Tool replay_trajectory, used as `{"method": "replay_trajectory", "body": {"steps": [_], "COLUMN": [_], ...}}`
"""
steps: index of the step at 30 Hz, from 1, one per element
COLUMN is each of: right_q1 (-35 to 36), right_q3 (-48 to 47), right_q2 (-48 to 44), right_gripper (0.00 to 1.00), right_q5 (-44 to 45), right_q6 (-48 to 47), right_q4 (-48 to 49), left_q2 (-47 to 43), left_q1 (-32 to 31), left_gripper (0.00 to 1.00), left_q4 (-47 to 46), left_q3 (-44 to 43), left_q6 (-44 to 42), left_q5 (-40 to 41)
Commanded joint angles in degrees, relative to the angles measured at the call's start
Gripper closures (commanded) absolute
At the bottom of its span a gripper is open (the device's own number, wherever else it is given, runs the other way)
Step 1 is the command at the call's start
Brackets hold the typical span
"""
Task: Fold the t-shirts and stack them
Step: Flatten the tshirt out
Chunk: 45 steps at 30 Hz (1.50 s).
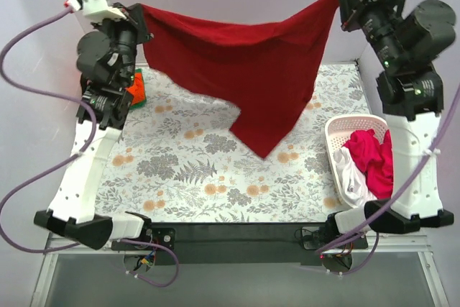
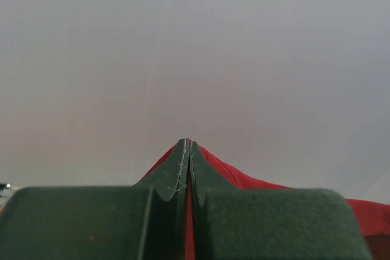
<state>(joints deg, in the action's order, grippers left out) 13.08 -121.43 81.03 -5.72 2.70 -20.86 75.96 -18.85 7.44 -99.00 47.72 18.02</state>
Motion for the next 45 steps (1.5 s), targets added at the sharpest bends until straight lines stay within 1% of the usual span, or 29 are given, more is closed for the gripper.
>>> {"method": "replay_trajectory", "body": {"steps": [1,4,6,9,10,13,16,18,23,26,28,29,30,32,33,34,35,36,37,38,39,40,41,42,43,45], "right_q1": [-0.2,-0.2,-0.2,-0.3,-0.2,-0.2,-0.2,-0.2,-0.2,-0.2,-0.2,-0.2,-0.2,-0.2,-0.2,-0.2,-0.2,-0.2,-0.2,-0.3,-0.3,-0.3,-0.2,-0.2,-0.3,-0.3], "right_q3": [-1.0,2.7,5.8,9.8,10.5,11.9,11.2,10.2,5.3,6.6,9.3,11.2,16.1,20.4,23.7,24.6,25.1,25.2,25.0,24.7,24.0,22.8,22.1,21.2,20.3,17.9], "right_q2": [-6.5,-11.7,-14.4,-19.8,-22.2,-26.2,-29.0,-29.8,-29.2,-27.6,-25.9,-25.4,-24.8,-22.2,-20.8,-17.4,-15.2,-12.9,-8.1,-5.6,-3.2,1.5,3.8,6.1,10.0,13.0], "right_gripper": [0.99,0.99,0.99,0.99,0.99,0.99,0.99,0.99,0.99,0.99,0.99,0.99,0.99,0.99,0.99,0.99,0.99,0.99,0.99,0.99,0.99,0.99,0.99,0.99,0.99,0.99], "right_q5": [1.2,0.6,-0.7,-2.9,-3.3,-4.8,-5.4,-4.8,-2.4,-0.9,-0.3,0.2,1.0,2.0,3.1,3.6,3.8,4.0,4.0,4.1,4.4,4.6,4.7,4.9,4.9,4.1], "right_q6": [-2.3,-2.5,-2.6,-2.3,-2.1,-1.5,-0.9,-1.2,-1.8,-1.8,-1.5,-1.4,-1.3,-0.4,-0.3,-0.1,0.3,0.3,0.5,0.7,1.0,1.1,1.1,1.4,1.5,1.6], "right_q4": [6.2,6.4,6.4,6.3,6.0,4.6,2.8,1.8,-0.7,-0.7,-0.3,1.3,2.6,5.7,8.4,9.5,10.4,11.6,12.2,12.7,13.0,13.7,14.0,14.1,14.1,14.1], "left_q2": [-5.5,-10.7,-15.3,-19.5,-22.2,-26.6,-28.8,-30.1,-32.3,-32.5,-31.8,-31.4,-30.8,-27.8,-26.2,-22.7,-20.3,-18.0,-15.8,-11.2,-9.1,-6.8,-3.5,-1.5,0.2,4.8], "left_q1": [0.3,0.3,0.4,0.3,0.3,0.3,0.3,0.4,0.3,0.3,0.3,0.2,0.2,0.3,0.3,0.3,0.5,1.4,2.2,3.4,6.4,8.0,9.6,12.8,14.0,15.5], "left_gripper": [1.00,1.00,1.00,1.00,1.00,1.00,1.00,1.00,1.00,1.00,1.00,1.00,1.00,1.00,1.00,1.00,1.00,1.00,1.00,1.00,1.00,1.00,1.00,1.00,1.00,1.00], "left_q4": [-2.9,-2.3,-0.9,1.9,2.7,5.8,8.6,10.7,11.4,11.2,10.6,10.4,9.3,7.5,4.9,3.4,1.7,-1.9,-3.8,-5.8,-9.5,-11.2,-15.1,-16.5,-17.4,-18.7], "left_q3": [-1.5,1.9,4.3,6.4,6.9,8.0,7.9,7.3,7.4,9.3,11.6,13.0,16.4,20.3,23.9,25.9,27.4,28.9,31.6,32.7,33.8,35.4,36.4,36.9,36.7,35.6], "left_q6": [-3.1,-1.9,-0.4,1.1,2.3,4.9,7.0,7.9,10.2,10.6,10.7,10.7,10.8,10.6,10.4,9.6,9.0,8.4,8.5,9.0,10.2,11.4,13.7,14.8,15.6,16.4], "left_q5": [-2.8,-5.8,-7.1,-10.5,-12.2,-14.8,-16.6,-16.5,-15.3,-12.8,-10.2,-9.2,-7.9,-3.2,-1.6,1.8,2.8,3.7,4.3,3.5,2.9,2.1,-1.2,-3.1,-5.1,-8.6]}}
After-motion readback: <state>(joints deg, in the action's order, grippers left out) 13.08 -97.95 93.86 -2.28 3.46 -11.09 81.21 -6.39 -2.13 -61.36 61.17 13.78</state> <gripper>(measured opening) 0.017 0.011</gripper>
